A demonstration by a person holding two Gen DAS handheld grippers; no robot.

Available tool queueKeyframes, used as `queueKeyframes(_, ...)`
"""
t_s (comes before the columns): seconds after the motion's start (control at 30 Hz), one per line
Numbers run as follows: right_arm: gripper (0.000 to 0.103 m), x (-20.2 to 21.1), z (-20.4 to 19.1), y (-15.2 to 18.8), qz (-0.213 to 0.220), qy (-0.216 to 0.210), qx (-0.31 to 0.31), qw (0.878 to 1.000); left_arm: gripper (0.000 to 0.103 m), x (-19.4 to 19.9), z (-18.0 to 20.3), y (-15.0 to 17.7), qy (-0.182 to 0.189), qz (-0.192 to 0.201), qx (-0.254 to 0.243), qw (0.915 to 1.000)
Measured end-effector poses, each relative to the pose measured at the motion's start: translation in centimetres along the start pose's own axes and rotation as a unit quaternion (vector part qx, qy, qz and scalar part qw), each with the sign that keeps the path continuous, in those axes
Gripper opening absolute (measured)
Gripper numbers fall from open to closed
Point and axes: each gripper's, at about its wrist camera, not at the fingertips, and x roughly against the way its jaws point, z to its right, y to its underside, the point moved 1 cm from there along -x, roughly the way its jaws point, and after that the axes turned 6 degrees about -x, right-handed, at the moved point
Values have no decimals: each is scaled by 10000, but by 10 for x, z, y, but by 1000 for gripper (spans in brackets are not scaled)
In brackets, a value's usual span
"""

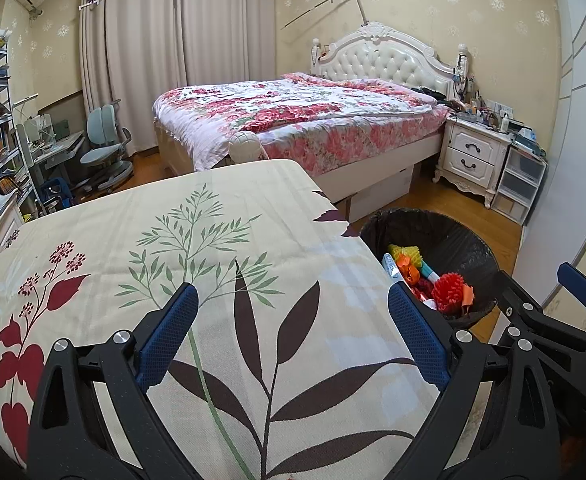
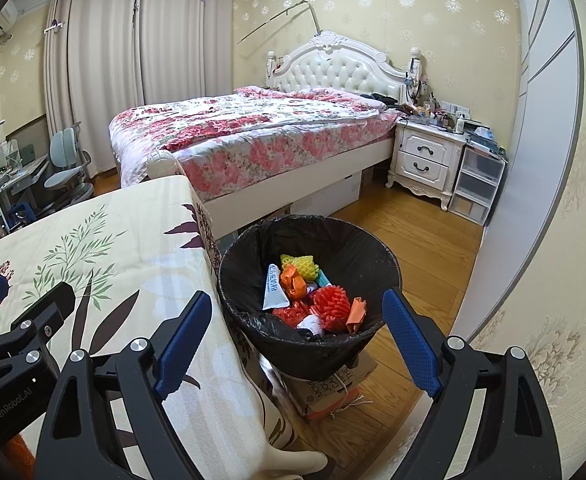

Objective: Collect trash

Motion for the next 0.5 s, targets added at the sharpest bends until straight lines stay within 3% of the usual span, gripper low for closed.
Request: queueKeyframes(0.5, 85, 0, 0, 0, 3, 1, 3, 10000, 93, 1, 0, 1, 12, -9, 5, 10000)
